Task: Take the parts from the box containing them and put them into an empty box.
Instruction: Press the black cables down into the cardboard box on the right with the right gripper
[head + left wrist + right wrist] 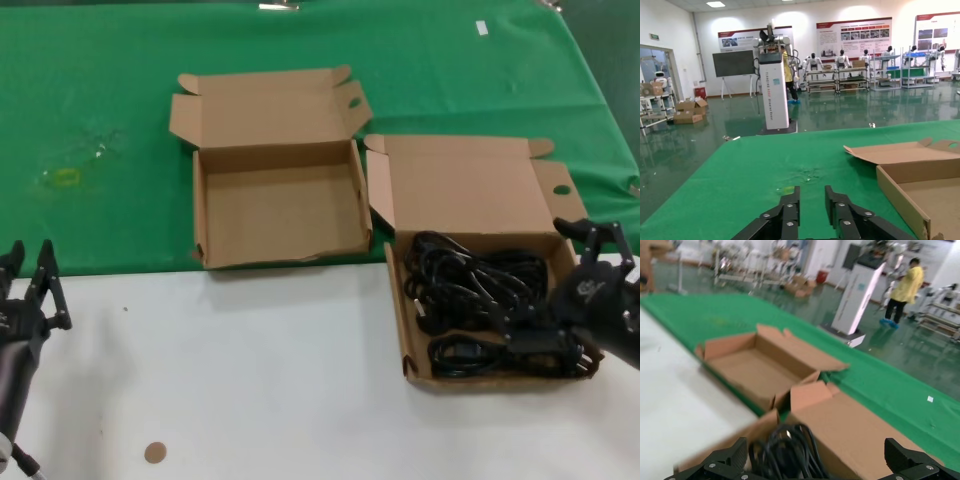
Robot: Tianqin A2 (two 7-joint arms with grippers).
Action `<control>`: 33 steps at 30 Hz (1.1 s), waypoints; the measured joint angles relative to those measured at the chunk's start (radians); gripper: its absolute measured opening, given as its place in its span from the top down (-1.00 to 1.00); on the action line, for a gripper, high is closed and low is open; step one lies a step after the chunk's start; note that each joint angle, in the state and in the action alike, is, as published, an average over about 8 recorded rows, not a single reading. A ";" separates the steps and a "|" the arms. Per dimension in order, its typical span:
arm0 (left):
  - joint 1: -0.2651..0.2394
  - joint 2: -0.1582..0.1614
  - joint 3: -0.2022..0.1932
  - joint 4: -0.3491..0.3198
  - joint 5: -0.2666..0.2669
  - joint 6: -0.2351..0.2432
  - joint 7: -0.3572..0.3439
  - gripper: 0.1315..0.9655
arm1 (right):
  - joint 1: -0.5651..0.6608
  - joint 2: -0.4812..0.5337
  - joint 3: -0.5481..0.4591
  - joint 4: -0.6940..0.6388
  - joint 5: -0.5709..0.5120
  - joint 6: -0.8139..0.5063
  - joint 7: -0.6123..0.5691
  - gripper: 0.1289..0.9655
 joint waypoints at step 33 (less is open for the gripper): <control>0.000 0.000 0.000 0.000 0.000 0.000 0.000 0.97 | 0.166 -0.018 -0.022 -0.226 -0.121 -0.325 -0.181 -0.70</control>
